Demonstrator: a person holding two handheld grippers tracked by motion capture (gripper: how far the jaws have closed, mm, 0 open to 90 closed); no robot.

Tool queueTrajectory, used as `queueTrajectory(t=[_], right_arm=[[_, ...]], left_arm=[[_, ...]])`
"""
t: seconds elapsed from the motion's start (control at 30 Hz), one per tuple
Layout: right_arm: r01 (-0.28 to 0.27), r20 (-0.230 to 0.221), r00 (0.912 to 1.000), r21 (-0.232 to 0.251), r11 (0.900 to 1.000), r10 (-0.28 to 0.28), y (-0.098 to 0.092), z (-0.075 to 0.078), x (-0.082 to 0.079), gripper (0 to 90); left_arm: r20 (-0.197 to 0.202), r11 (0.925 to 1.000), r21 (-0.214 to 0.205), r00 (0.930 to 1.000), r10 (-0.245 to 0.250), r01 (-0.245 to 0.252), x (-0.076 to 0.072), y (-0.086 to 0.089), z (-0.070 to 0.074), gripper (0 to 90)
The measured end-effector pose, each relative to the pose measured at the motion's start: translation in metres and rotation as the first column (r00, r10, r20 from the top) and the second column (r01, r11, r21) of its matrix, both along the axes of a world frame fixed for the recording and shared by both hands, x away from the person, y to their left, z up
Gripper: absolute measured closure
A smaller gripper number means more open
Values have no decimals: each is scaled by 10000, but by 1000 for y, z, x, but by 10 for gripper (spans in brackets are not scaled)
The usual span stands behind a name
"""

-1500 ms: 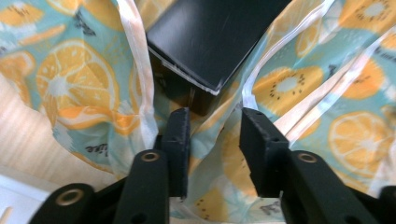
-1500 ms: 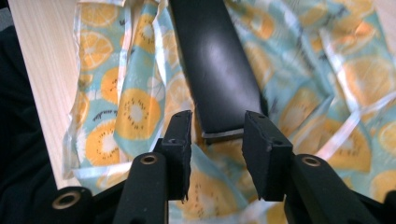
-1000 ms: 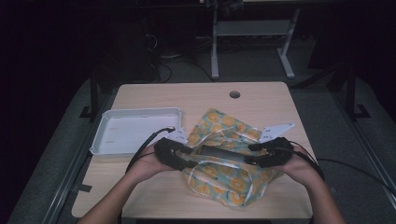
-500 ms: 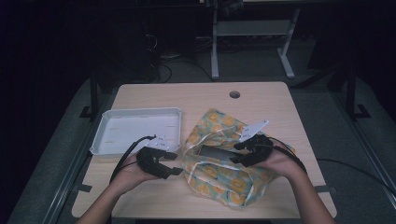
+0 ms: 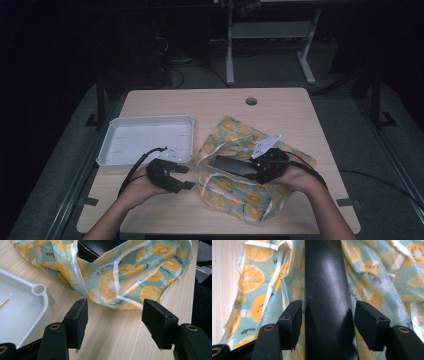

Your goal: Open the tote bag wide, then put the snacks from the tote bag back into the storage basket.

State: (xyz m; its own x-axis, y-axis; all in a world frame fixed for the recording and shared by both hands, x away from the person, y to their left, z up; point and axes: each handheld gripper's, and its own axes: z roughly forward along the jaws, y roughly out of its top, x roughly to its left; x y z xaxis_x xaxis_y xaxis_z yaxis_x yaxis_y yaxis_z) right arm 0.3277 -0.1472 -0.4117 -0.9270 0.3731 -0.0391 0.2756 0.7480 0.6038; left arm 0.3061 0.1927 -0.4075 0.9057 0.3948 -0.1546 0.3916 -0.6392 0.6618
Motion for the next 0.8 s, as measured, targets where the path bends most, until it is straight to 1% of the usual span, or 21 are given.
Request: queueTrajectory(t=[0.03,0.07,0.1,0.13,0.2,0.27,0.33,0.37,0.4,0.43,0.47,0.5,0.53,0.6,0.63,0.67,0.73,0.8], right_arm=[[0,0,10000,0,10000,0,0,0,0,374],[-75,117,9999,-192,9998,77,0,-2,1,369],[-45,-26,10000,-313,9995,45,2,-4,0,371],[-154,29,9999,-415,9990,156,2,-5,1,371],[-195,66,9998,-574,9982,199,5,-9,1,399],[-238,82,9997,-613,9978,244,6,-9,2,411],[-162,-12,9999,-587,9981,162,5,-8,2,418],[-99,-142,9999,-486,9988,92,4,-8,2,419],[-145,-115,9998,-476,9988,140,3,-7,3,420],[-29,-228,9997,-291,9996,23,0,-4,2,421],[-29,-228,9997,-291,9996,23,0,-4,2,421],[-78,-147,9999,-255,9996,75,-1,-3,2,421],[74,-190,9998,-144,9999,-77,-4,2,1,421],[127,-129,9998,-84,9999,-128,-6,5,1,422],[255,-126,9996,200,9995,-253,-10,10,0,422],[255,-126,9996,200,9995,-253,-10,10,0,422],[390,11,9992,286,9988,-390,-12,16,0,422],[518,45,9986,506,9974,-521,-15,21,1,422]], left_arm=[[5,10000,6,10000,-11,11,0,0,0,378],[10,10000,26,10000,-27,27,0,0,0,377],[15,10000,32,10000,-31,31,0,0,-1,377],[-1,10000,55,10000,-46,46,1,0,-1,376],[3,10000,33,10000,-22,22,1,1,-1,376],[14,10000,42,10000,0,0,1,1,-1,376],[27,10000,70,10000,-21,21,1,2,-1,376],[23,10000,73,10000,-17,17,1,2,-1,376],[-1,10000,68,10000,-12,12,2,3,-1,376],[2,10000,81,10000,6,-6,2,3,-1,376],[4,10000,88,10000,14,-14,2,3,-1,376],[4,10000,81,10000,8,-8,2,3,-1,376],[32,10000,95,10000,-20,19,2,3,-1,376],[29,10000,85,10000,-17,17,2,3,0,376],[37,10000,60,10000,-27,27,2,3,0,376],[31,10000,41,10000,-16,16,2,2,0,376],[32,10000,45,10000,-43,43,2,2,0,376],[20,10000,30,10000,-56,56,2,2,0,376]])
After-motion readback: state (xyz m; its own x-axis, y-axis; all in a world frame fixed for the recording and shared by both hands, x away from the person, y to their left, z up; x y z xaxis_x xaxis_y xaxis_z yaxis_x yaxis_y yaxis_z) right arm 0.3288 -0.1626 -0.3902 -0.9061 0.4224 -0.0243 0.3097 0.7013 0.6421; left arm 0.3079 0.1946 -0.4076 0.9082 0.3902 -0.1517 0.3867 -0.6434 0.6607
